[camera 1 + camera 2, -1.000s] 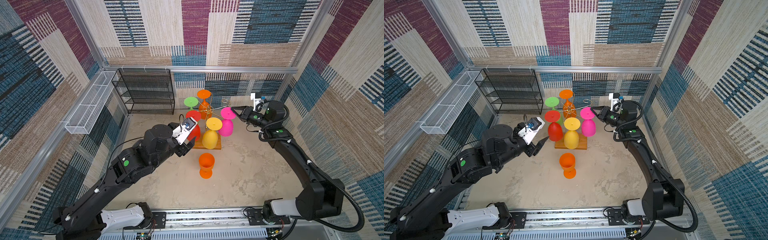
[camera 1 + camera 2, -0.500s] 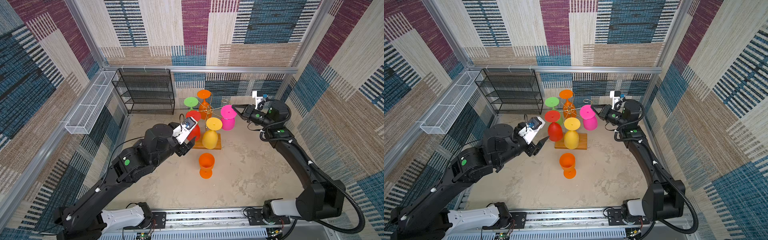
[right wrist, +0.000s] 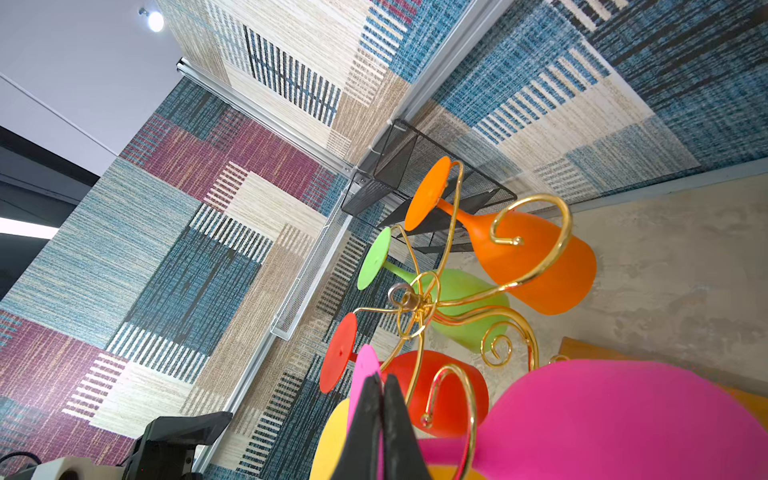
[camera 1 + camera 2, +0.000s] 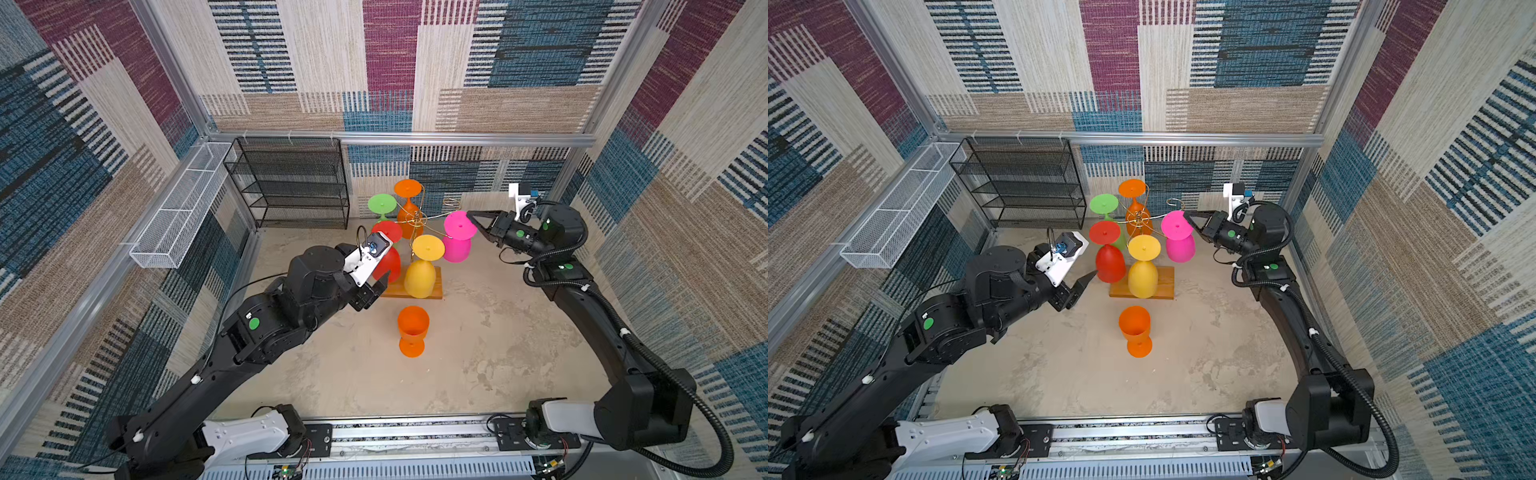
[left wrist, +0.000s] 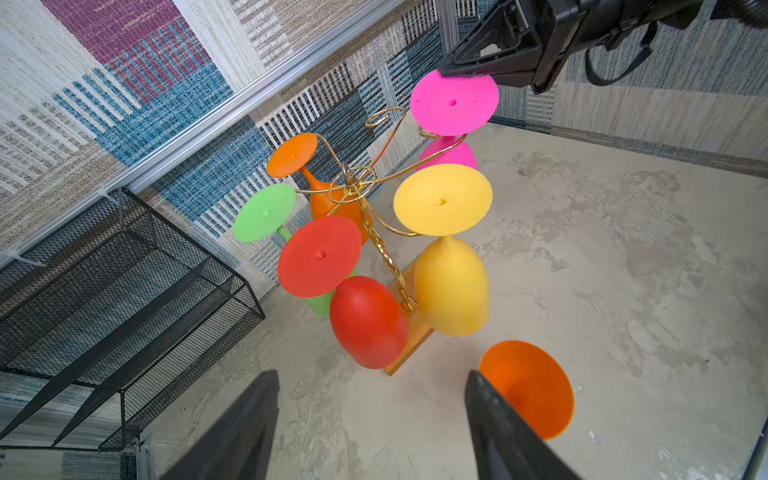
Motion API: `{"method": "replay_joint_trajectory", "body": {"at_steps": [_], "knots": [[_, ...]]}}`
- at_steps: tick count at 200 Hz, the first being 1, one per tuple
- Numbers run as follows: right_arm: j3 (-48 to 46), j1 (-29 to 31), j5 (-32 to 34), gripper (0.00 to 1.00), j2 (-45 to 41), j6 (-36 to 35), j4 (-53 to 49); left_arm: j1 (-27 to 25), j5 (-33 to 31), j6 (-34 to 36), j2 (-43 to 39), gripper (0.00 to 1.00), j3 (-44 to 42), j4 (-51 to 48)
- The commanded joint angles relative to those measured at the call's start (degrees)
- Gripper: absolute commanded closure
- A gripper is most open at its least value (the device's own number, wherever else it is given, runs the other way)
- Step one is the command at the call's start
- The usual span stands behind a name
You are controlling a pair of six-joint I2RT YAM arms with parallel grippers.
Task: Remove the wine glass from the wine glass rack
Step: 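Close the right gripper on the pink glass's foot on the rack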
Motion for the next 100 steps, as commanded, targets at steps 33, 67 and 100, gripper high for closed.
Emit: {"method": "replay_joint_trajectory", "body": {"at_steps": [33, 67, 100], "knots": [[-0.3, 1.5, -1.9, 1.0, -0.3, 0.2, 1.8, 0.9, 0.7, -1.5, 0.8, 0.27, -0.2, 1.0], [0.7, 2.9, -1.4, 1.0, 1.0, 0.2, 2.2, 1.2, 1.0, -1.8, 0.9, 0.27, -0.3, 0.9], [2.3, 3.5, -1.1, 1.0, 2.9, 0.5, 2.9, 1.4, 1.1, -2.0, 0.8, 0.27, -0.6, 0.7]]}}
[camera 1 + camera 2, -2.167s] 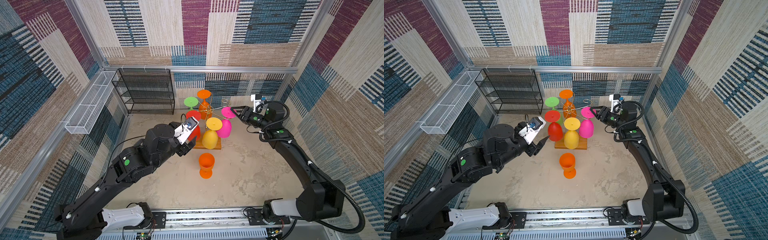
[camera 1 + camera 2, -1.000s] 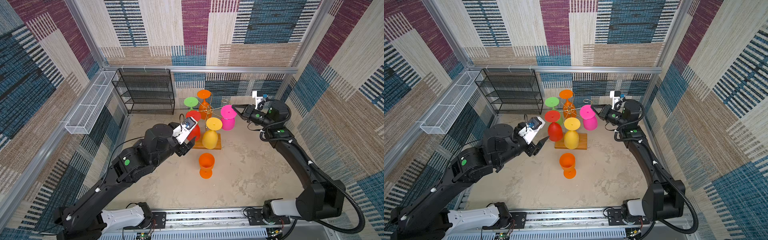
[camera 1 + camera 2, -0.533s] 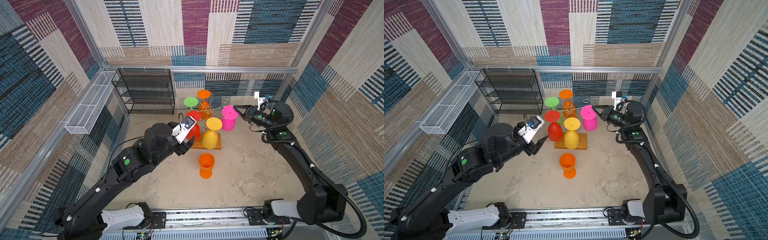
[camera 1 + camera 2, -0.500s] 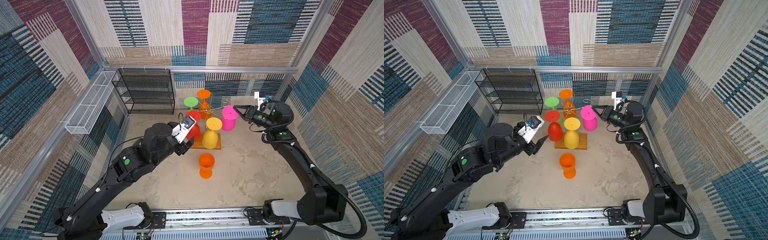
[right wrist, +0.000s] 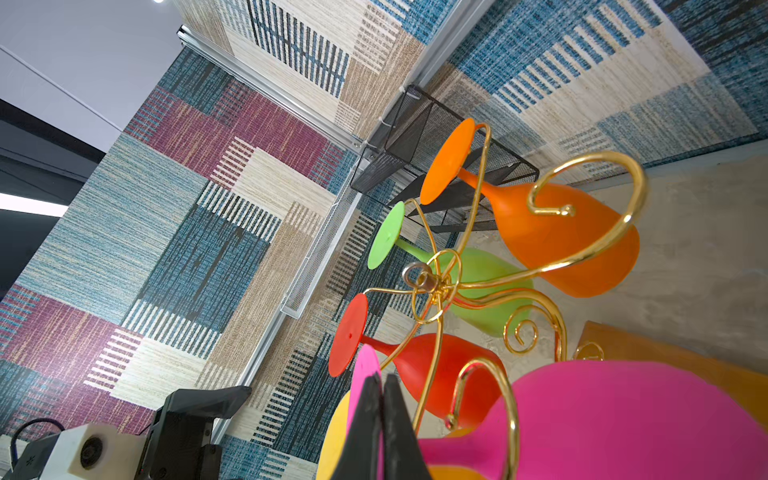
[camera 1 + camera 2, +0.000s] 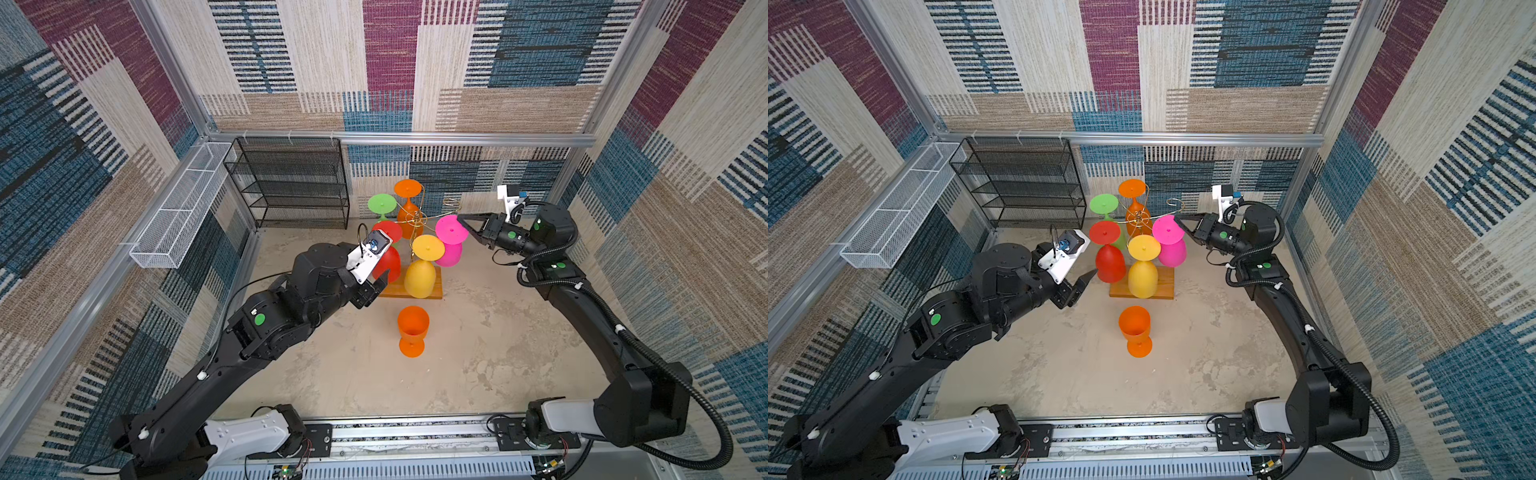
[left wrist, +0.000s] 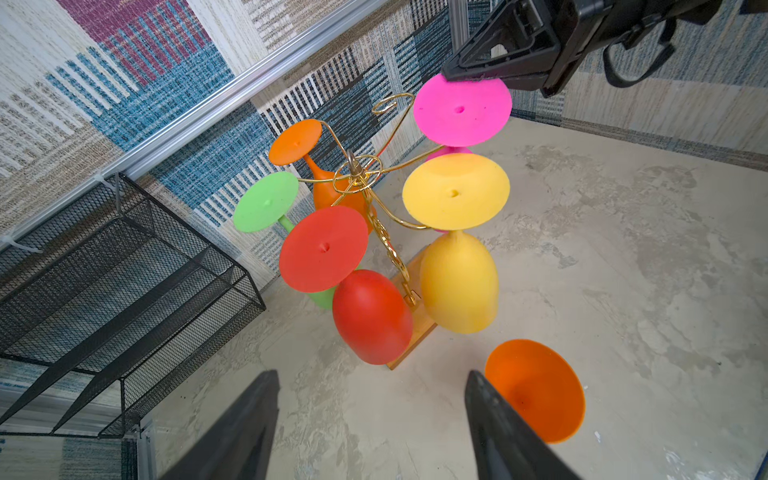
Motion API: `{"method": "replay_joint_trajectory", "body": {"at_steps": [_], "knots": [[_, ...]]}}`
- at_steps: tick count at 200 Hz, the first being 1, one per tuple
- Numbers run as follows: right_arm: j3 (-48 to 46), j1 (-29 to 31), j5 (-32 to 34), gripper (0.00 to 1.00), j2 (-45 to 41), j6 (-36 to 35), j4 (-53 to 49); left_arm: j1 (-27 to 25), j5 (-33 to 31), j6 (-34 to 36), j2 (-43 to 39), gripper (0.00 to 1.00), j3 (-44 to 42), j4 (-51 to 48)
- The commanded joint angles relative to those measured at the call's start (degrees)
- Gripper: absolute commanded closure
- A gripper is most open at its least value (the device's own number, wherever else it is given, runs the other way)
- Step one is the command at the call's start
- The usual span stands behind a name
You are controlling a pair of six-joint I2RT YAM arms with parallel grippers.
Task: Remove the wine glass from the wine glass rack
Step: 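Close the right gripper on the pink glass's foot on the rack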
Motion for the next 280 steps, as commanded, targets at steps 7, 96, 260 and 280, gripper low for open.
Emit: {"method": "replay_joint_trajectory", "body": {"at_steps": [7, 96, 260, 280], "knots": [[1.9, 0.4, -0.1, 1.0, 1.5, 0.6, 2.8, 0.2, 0.8, -1.2, -0.3, 0.27, -0.4, 0.6], [9.2, 0.6, 0.1, 1.0, 7.9, -0.9, 1.6, 0.6, 1.1, -1.7, -1.1, 0.27, -1.6, 0.5], [7.2, -6.1, 2.1, 1.0, 3.9, -3.5, -2.0, 1.0, 2.1, -2.5, -1.6, 0.27, -2.1, -0.2], [6.2, -7.0, 2.5, 1.0, 2.2, -4.1, -2.9, 1.0, 1.9, -2.5, -1.7, 0.27, -2.2, -0.3]]}}
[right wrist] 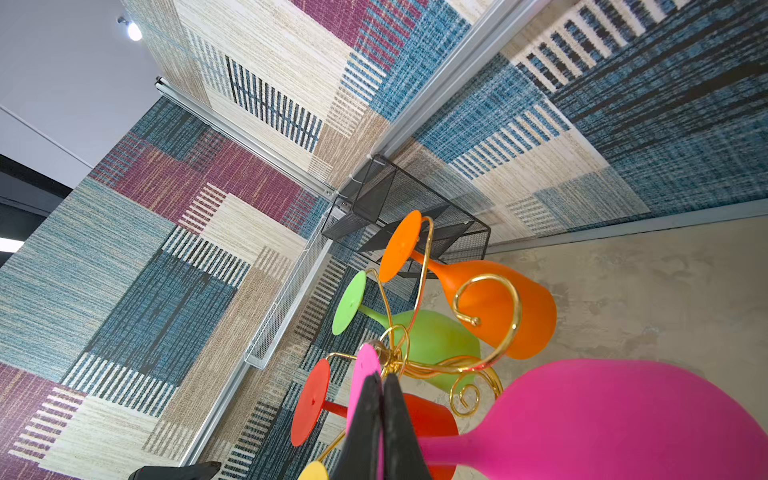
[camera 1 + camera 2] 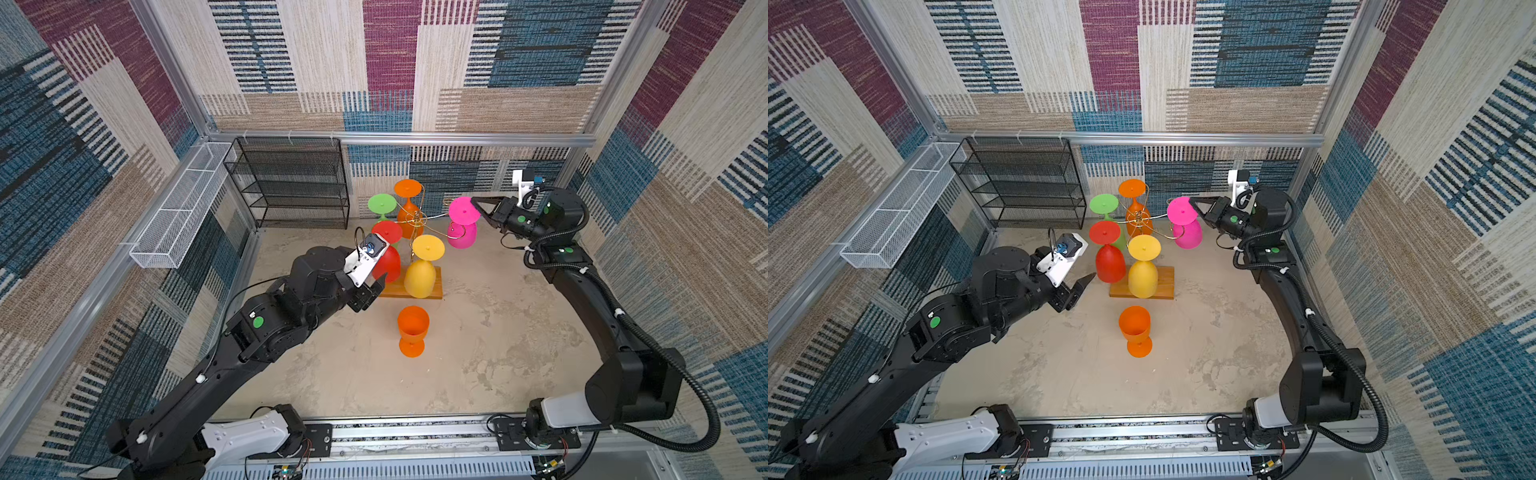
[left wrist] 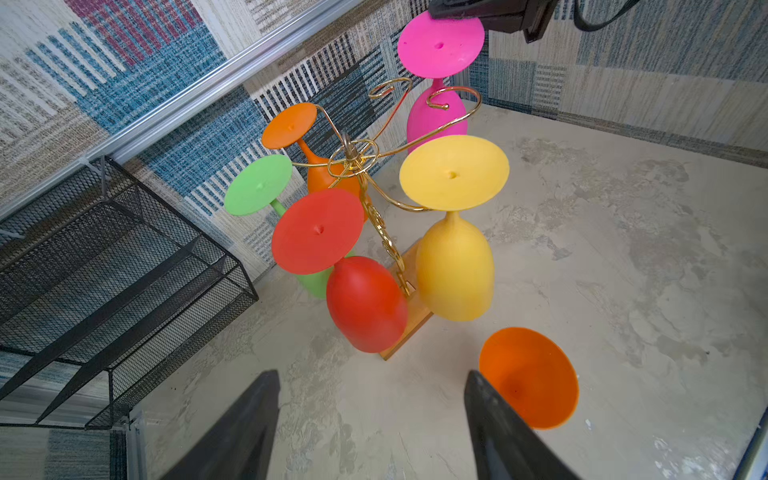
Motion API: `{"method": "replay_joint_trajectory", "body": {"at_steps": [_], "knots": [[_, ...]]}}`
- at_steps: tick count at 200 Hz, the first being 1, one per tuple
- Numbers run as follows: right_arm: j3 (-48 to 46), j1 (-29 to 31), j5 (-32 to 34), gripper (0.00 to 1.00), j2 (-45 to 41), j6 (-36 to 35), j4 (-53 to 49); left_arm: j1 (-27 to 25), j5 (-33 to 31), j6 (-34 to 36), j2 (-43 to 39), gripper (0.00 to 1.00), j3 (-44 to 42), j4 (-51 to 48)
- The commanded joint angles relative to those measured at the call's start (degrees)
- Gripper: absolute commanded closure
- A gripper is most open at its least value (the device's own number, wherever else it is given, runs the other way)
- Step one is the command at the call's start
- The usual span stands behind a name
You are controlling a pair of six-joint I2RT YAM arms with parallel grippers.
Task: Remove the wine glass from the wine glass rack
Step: 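Close the right gripper on the pink glass's foot on the rack, then lift the pink glass off the rack with the right gripper while the left rises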
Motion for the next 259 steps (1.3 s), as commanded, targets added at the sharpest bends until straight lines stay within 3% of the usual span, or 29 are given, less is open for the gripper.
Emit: {"method": "replay_joint_trajectory", "body": {"at_steps": [1, 108, 194, 241, 259], "knots": [[-0.8, -0.9, -0.3, 1.0, -1.9, -0.3, 0.2, 0.0, 0.5, -1.7, -0.3, 0.27, 0.1, -0.2], [-2.6, -4.0, 4.8, 1.0, -12.7, -5.1, -7.7, 0.4, 2.7, -1.6, 0.1, 0.27, -0.1, 1.8], [-1.7, -3.9, 3.8, 1.0, -21.4, -3.1, -3.1, 8.1, 25.5, -10.0, -1.9, 0.28, -3.1, 14.0], [-2.1, -3.9, -0.5, 1.0, -23.8, 3.1, 7.7, 16.0, 41.6, -19.3, -1.1, 0.28, -6.2, 26.5], [-3.6, -3.9, -2.5, 1.0, -24.0, 8.7, 15.9, 18.7, 47.7, -23.8, -0.4, 0.27, -8.0, 33.0]]}}
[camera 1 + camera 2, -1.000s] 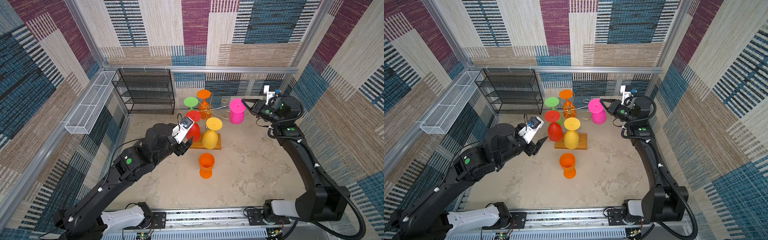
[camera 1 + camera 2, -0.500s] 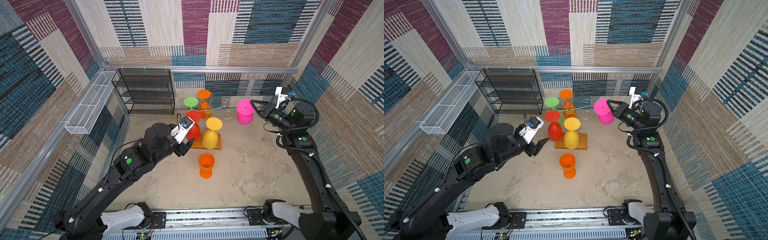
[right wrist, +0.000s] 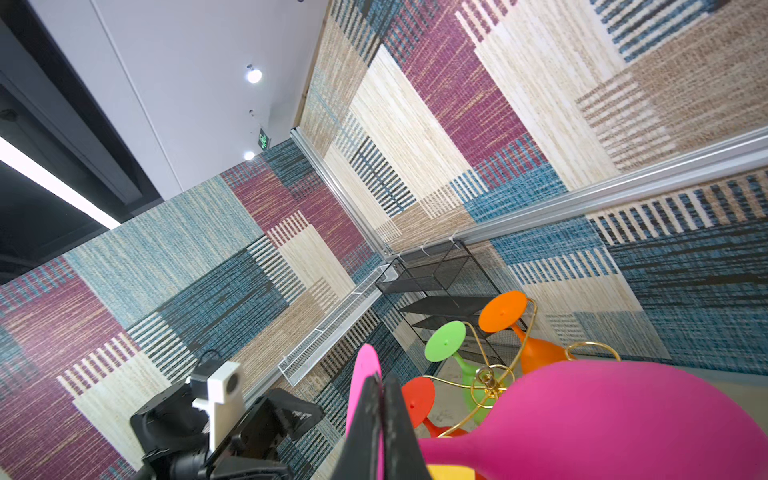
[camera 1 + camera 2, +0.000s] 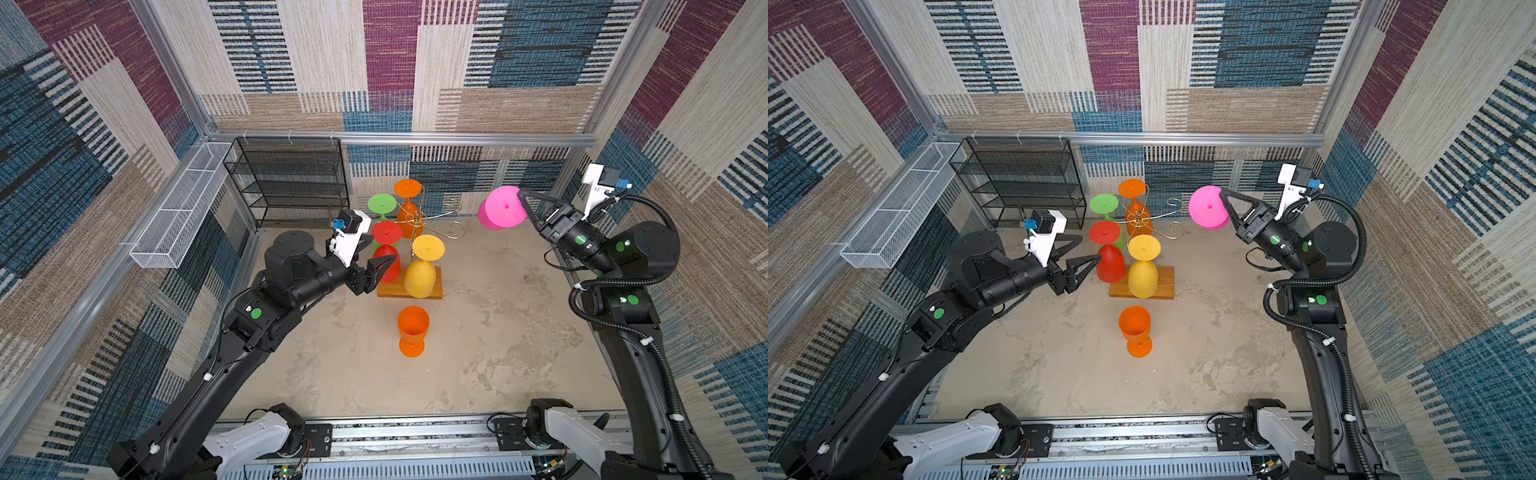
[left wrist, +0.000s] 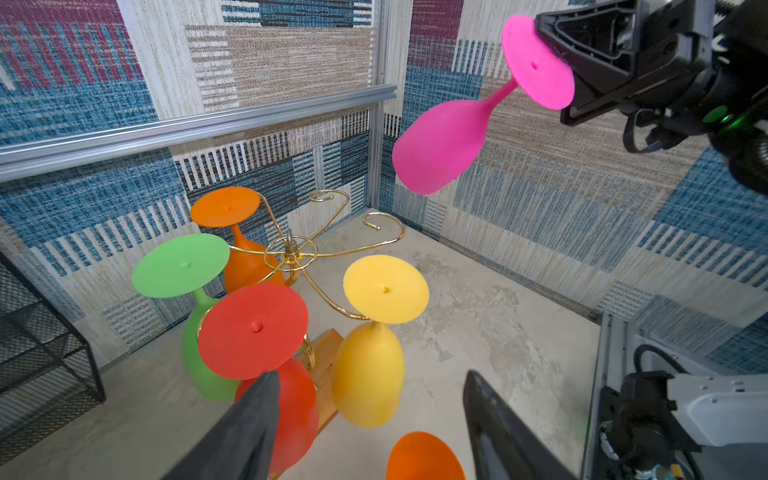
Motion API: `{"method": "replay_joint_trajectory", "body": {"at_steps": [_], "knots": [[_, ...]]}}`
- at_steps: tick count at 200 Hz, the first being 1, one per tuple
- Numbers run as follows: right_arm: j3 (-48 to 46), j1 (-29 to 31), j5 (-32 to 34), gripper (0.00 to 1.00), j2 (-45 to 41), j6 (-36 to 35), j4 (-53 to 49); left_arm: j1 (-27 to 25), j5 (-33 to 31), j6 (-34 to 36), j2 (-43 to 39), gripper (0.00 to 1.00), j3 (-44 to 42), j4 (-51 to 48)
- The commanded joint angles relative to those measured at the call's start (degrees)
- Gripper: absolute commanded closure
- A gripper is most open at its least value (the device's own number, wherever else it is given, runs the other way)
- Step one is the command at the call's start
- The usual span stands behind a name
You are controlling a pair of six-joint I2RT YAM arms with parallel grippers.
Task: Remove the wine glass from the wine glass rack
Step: 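Lift the pink glass off the rack with the right gripper while the left rises, then close the left gripper on the pink glass's bowl held by the right gripper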
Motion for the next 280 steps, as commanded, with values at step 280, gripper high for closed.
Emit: {"method": "replay_joint_trajectory", "body": {"at_steps": [280], "knots": [[-6.2, 19.0, 3.8, 1.0, 23.6, 45.0, 79.6, 15.8, 41.9, -79.8, 30.7, 0.26, -5.5, 99.7]]}}
